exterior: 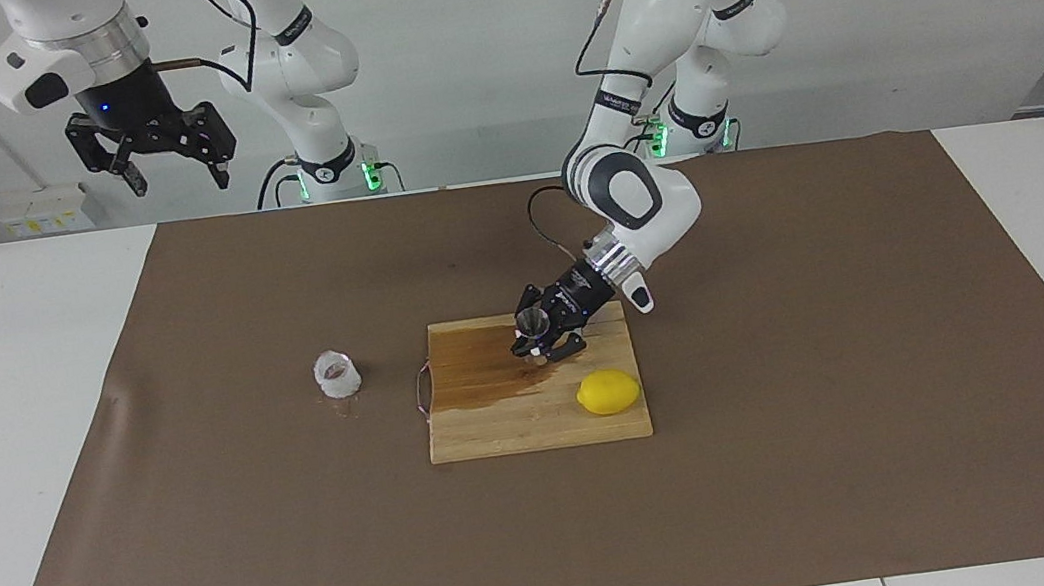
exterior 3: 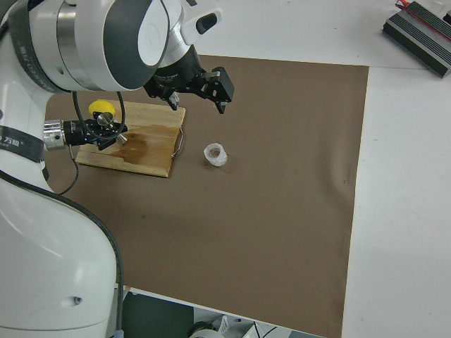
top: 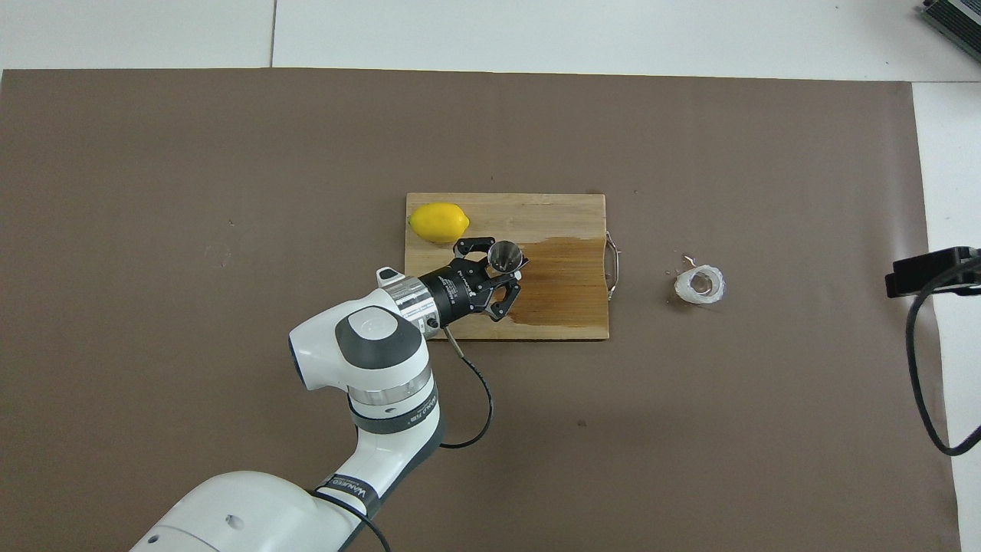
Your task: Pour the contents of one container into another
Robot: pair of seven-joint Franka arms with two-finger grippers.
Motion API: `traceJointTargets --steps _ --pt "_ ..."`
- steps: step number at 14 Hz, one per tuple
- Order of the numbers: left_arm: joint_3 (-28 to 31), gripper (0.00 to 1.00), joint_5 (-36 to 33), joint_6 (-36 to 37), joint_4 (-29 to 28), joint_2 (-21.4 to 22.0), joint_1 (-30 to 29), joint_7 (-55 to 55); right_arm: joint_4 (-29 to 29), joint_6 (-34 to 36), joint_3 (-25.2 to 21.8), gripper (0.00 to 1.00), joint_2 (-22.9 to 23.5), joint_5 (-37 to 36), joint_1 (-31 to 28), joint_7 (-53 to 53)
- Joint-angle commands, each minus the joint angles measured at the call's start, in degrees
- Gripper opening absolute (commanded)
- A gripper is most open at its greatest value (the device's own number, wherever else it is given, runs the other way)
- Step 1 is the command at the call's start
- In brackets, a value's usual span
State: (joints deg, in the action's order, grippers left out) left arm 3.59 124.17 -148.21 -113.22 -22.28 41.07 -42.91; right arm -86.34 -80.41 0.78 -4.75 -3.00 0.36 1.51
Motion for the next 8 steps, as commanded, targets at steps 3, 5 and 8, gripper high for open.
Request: traceJointTargets --steps 3,5,8 --pt "0.02 0.08 0.9 -1.65 1.25 -0.75 0.68 1.95 -0.06 1.57 0.01 1.0 -0.26 -0.51 -0.36 -1.6" --pt "0.02 0.32 0.9 -1.56 1.25 -0.74 0.68 2.04 -0.06 1.57 0.01 1.0 -0.26 -0.51 -0.44 -1.6" --pt "0.02 0.53 0.64 -1.39 1.25 -0.74 0.68 2.57 -0.06 1.57 0.01 1.0 -0.26 -0.51 -0.36 -1.6"
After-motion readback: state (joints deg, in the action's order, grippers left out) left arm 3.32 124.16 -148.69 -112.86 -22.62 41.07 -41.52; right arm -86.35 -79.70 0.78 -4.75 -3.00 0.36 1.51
